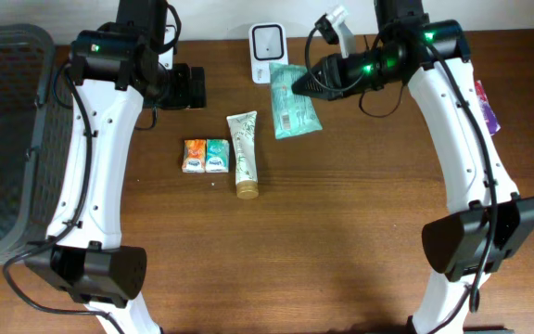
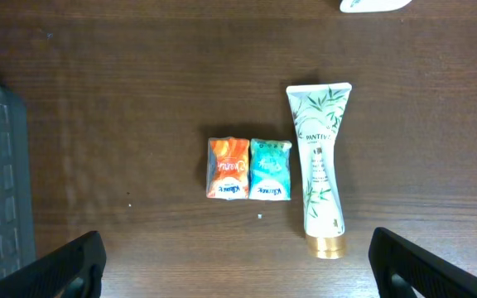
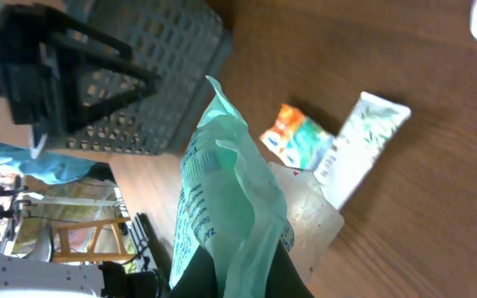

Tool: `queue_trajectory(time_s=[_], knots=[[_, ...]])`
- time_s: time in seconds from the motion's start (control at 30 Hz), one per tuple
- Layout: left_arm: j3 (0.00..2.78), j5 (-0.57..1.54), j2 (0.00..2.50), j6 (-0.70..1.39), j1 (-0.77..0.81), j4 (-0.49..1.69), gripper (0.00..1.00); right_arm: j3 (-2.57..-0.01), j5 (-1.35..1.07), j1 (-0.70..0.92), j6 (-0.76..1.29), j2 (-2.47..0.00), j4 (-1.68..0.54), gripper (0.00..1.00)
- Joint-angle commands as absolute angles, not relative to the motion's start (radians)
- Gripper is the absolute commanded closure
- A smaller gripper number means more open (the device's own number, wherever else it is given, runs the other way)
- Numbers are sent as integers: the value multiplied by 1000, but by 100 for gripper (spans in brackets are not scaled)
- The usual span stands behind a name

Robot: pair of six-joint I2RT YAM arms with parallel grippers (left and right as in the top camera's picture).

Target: Scan the item barcode

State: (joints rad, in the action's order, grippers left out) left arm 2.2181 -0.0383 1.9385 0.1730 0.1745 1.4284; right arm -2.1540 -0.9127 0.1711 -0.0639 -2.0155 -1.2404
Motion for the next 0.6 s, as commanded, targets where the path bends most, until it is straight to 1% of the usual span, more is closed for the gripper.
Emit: queue_trajectory(time_s=[0.0,0.2,0.37,0.4,0.5,0.53,0.57], knots=[[2226,-46,1935,171,169,1427,1,-2149,-878,178,-75,-2017,-1266,96],[2226,-46,1935,171,169,1427,1,-2148,-879,184,-83,-2017,-1245,96],[2226,-46,1935,171,169,1427,1,-2148,-878,228,-278,-2019,-1185,96],[2226,-46,1935,171,169,1427,1,-2148,-877,235,-284,-2019,-1158,96],[2226,-46,1935,171,169,1427,1,-2148,-865,235,-263,-2019,-1137,96],[2226,-46,1935,171,169,1427,1,-2148,-792,236,-202,-2019,-1136,96],[2226,-46,1935,171,169,1427,1,-2148,-619,236,-91,-2020,-1144,96]])
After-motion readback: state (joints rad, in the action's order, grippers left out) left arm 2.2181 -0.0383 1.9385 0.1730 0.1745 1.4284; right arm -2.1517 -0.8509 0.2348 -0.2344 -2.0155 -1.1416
